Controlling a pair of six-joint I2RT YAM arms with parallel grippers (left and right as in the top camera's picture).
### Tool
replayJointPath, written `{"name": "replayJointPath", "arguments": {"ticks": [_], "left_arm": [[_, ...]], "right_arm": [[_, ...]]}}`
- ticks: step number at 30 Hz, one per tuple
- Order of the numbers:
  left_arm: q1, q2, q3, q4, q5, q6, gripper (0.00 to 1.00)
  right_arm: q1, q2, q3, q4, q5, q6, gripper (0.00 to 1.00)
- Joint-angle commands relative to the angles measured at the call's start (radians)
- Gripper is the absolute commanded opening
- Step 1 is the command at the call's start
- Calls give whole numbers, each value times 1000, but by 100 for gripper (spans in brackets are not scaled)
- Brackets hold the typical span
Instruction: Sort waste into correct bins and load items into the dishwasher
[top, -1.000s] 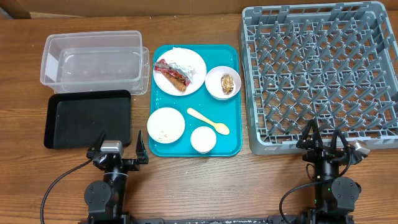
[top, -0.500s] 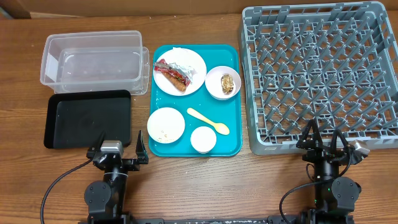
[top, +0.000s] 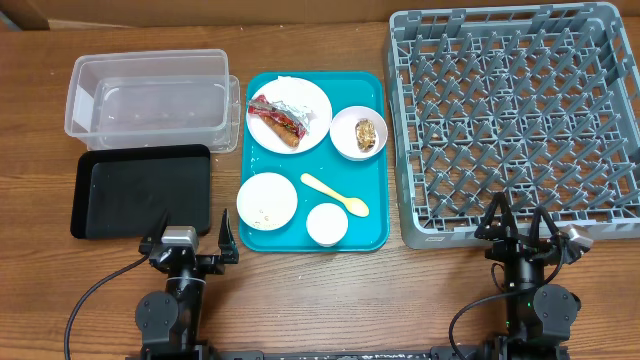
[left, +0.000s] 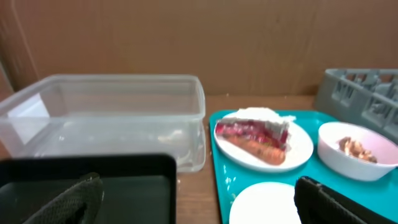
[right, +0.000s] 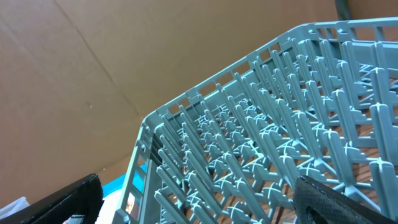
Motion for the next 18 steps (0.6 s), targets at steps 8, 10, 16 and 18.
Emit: {"name": "replayJointPath", "arguments": {"ticks": [8, 10, 16, 18], "left_arm": [[5, -9, 88, 41, 90, -48, 100], [5, 9, 152, 27, 90, -21, 100], [5, 214, 368, -34, 119, 22, 100], [5, 316, 455, -71, 154, 86, 100]], "right_arm": [[2, -8, 143, 30, -111, -166, 100], [1, -2, 229, 18, -112, -191, 100], [1, 110, 462, -89, -113, -192, 100], [1, 174, 558, -166, -124, -235, 100]]}}
